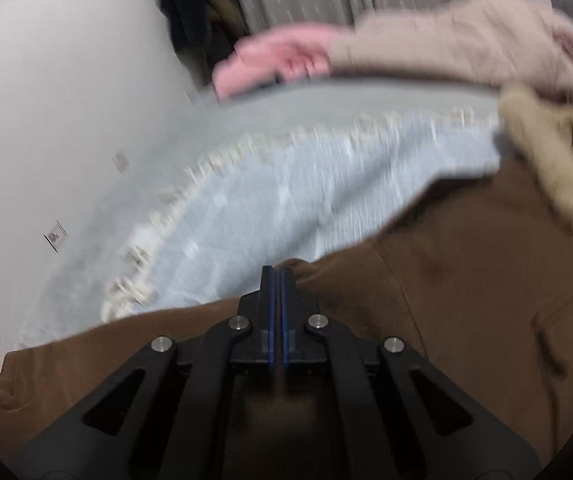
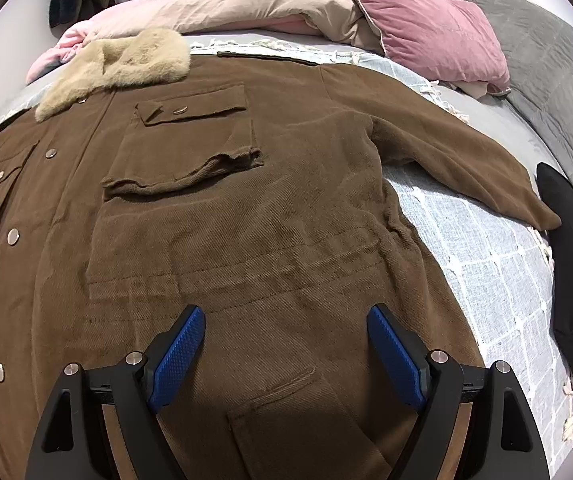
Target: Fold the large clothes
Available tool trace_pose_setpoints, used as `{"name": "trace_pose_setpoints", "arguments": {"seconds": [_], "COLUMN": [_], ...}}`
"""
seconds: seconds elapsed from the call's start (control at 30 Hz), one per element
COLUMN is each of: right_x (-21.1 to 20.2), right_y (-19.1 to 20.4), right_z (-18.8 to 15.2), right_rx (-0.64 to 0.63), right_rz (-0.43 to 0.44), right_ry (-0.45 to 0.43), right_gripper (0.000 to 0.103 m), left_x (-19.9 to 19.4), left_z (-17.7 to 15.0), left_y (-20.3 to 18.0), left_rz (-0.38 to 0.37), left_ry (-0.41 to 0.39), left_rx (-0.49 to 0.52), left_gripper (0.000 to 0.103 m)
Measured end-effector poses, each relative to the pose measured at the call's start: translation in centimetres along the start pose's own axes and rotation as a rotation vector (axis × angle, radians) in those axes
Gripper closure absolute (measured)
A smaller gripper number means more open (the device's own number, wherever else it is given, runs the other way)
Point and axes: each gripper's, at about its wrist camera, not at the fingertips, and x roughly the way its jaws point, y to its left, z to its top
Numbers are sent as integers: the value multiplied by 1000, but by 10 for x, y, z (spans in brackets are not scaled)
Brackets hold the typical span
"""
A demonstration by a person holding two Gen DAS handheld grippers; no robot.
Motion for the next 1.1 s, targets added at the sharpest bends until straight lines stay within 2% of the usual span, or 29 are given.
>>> {"name": "trace_pose_setpoints", "arguments": {"seconds": [0.03, 0.07, 0.1, 0.13, 0.17, 0.2, 0.23, 0.27, 0.3, 0.33, 0.37, 0.47, 0.6, 0.7, 0.73, 0.77, 0.83, 0.9, 0.97, 1.03, 1.07, 1.1], "right_x": [0, 0, 1, 1, 2, 2, 1, 0, -3, -5, -6, -6, 1, 12, 16, 18, 17, 16, 16, 19, 21, 23], "right_y": [0, 1, 0, 1, 0, 0, -1, -2, -3, -4, -6, -9, -14, -27, -35, -42, -56, -67, -75, -88, -96, -110], "right_z": [1, 0, 0, 0, 0, 0, 1, 2, 3, 5, 6, 9, 9, 6, 5, 3, -2, -6, -11, -17, -19, -23], "right_rx": [1, 2, 3, 6, 8, 7, 5, 4, 7, 13, 18, 42, 55, 78, 107, 132, 173, 174, 157, 146, 173, 228], "right_rz": [0, 0, 1, 2, 4, 7, 11, 14, 15, 15, 19, 50, 69, 94, 134, 165, 212, 203, 143, 27, -3, -19], "right_ry": [-1, -3, -5, -7, -11, -14, -16, -19, -28, -43, -54, -71, -98, -109, -101, -100, -112, -123, -110, -55, -25, 14], "right_gripper": [18, 18, 18, 18, 18, 18, 18, 18, 18, 18, 18, 18, 18, 18, 18, 18, 18, 18, 18, 15, 4, 0], "left_x": [-6, -6, 7, 24, 38, 44, 39, 29, 18, 7, -8, -53, -89, -99, -98, -96, -97, -114, -124, -132, -140, -145], "left_z": [5, 10, 11, 10, 8, 5, 4, 3, 3, 5, 6, 6, -6, -38, -50, -67, -89, -102, -103, -106, -110, -112], "left_y": [6, 9, 6, 6, 13, 24, 33, 36, 32, 25, 15, -15, -44, -62, -66, -73, -83, -92, -96, -97, -96, -95], "left_rz": [15, 71, 157, 263, 272, 237, 202, 174, 150, 128, 103, 3, -224, -447, -485, -493, -442, -395, -344, -291, -268, -250], "left_ry": [-36, -61, -30, 38, 124, 185, 197, 178, 164, 154, 135, 84, 101, 179, 205, 240, 248, 182, 204, 220, 234, 249], "left_rx": [-35, -49, -7, 27, -1, -79, -151, -187, -176, -144, -105, -23, -69, -147, -163, -169, -106, -12, 42, 85, 102, 116], "left_gripper": [100, 100, 103, 103, 102, 101, 100, 93, 86, 68, 55, 38, 30, 27, 27, 27, 27, 27, 27, 27, 27, 27]}}
